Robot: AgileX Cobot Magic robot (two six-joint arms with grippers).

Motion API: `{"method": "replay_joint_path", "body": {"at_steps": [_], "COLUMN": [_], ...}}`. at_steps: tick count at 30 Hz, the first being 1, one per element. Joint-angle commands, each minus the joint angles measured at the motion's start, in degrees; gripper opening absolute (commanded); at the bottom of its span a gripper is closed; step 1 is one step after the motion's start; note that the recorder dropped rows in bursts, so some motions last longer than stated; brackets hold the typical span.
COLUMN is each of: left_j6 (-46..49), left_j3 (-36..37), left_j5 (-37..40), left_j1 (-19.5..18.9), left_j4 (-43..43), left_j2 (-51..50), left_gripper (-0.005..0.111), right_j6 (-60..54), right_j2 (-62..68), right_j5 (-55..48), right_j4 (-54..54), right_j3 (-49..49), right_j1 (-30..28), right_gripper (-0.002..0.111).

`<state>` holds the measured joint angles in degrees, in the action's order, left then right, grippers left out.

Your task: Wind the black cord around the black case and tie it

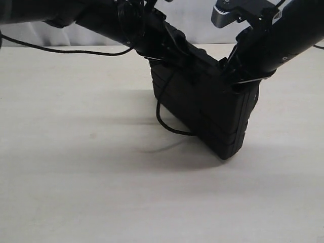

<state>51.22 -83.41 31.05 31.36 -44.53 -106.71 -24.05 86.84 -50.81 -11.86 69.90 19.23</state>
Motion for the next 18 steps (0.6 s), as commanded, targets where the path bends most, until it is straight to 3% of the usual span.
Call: {"method": "replay_joint_path", "body": {"at_steps": [1,5,11,18], "left_j6": [-0.5,1.4,1.4,-6.1], "left_j3": [0.0,0.0,0.0,0.0], "left_j5": [0.0,0.7,4.3,3.5], "left_j1": [-0.8,-0.7,-1.4,-7.9], "left_j4": [-0.4,-2.7,3.8,3.5], "left_j2": [1.2,1.5,5.2,12.4], "left_gripper": [0.065,0.065,0.065,0.065], "right_j6": [-1.1,-1.1,-0.7,0.5], "right_j2": [-1.0,-1.0,-0.9,-0.9], "right_j5": [-0.4,-0.2,0.0,0.2], "right_j4": [-1.2,-1.2,-1.1,2.5], "right_j3": [0.0,0.0,-0.1,-1.5], "right_j1": [0.3,0.3,0.5,6.6], "right_gripper": [0.048,0.048,0.048,0.024]}}
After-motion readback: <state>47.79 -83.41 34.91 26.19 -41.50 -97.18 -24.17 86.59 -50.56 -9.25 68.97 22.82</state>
